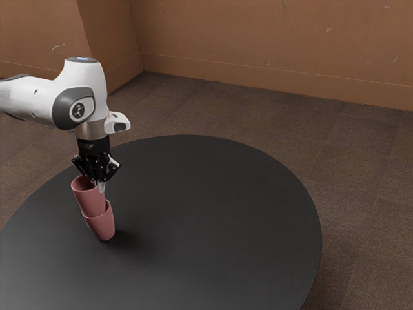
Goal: Place the right cup onto the left cup
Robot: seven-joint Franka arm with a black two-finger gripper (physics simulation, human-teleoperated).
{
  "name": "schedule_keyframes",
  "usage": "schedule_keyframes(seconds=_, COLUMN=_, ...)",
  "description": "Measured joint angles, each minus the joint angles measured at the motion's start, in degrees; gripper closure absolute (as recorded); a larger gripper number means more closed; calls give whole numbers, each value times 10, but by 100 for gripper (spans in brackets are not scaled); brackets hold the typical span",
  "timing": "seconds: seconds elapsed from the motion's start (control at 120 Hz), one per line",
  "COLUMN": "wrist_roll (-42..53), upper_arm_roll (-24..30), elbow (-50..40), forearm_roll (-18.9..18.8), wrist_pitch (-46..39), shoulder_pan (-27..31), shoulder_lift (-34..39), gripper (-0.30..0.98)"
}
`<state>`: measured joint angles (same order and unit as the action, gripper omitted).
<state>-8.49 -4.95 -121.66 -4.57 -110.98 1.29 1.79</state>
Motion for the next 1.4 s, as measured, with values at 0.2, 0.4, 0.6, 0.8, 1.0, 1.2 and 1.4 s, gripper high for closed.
schedule_keyframes(seconds=0.2, wrist_roll=-2, upper_arm_roll=-8, elbow=0, forearm_roll=0, wrist_pitch=-9, shoulder_pan=-7, shoulder_lift=-11, gripper=79)
schedule_keyframes(seconds=0.4, wrist_roll=-9, upper_arm_roll=-8, elbow=1, forearm_roll=5, wrist_pitch=-9, shoulder_pan=-4, shoulder_lift=-12, gripper=55)
schedule_keyframes(seconds=0.6, wrist_roll=-25, upper_arm_roll=-8, elbow=1, forearm_roll=11, wrist_pitch=-3, shoulder_pan=-2, shoulder_lift=-6, gripper=22)
schedule_keyframes(seconds=0.8, wrist_roll=-37, upper_arm_roll=-4, elbow=11, forearm_roll=13, wrist_pitch=15, shoulder_pan=-5, shoulder_lift=14, gripper=8)
schedule_keyframes(seconds=1.0, wrist_roll=-39, upper_arm_roll=-9, elbow=39, forearm_roll=14, wrist_pitch=51, shoulder_pan=-37, shoulder_lift=35, gripper=3)
schedule_keyframes(seconds=1.2, wrist_roll=-18, upper_arm_roll=-56, elbow=71, forearm_roll=14, wrist_pitch=89, shoulder_pan=-103, shoulder_lift=36, gripper=1)
schedule_keyframes(seconds=1.4, wrist_roll=17, upper_arm_roll=-79, elbow=116, forearm_roll=13, wrist_pitch=124, shoulder_pan=-147, shoulder_lift=34, gripper=0)
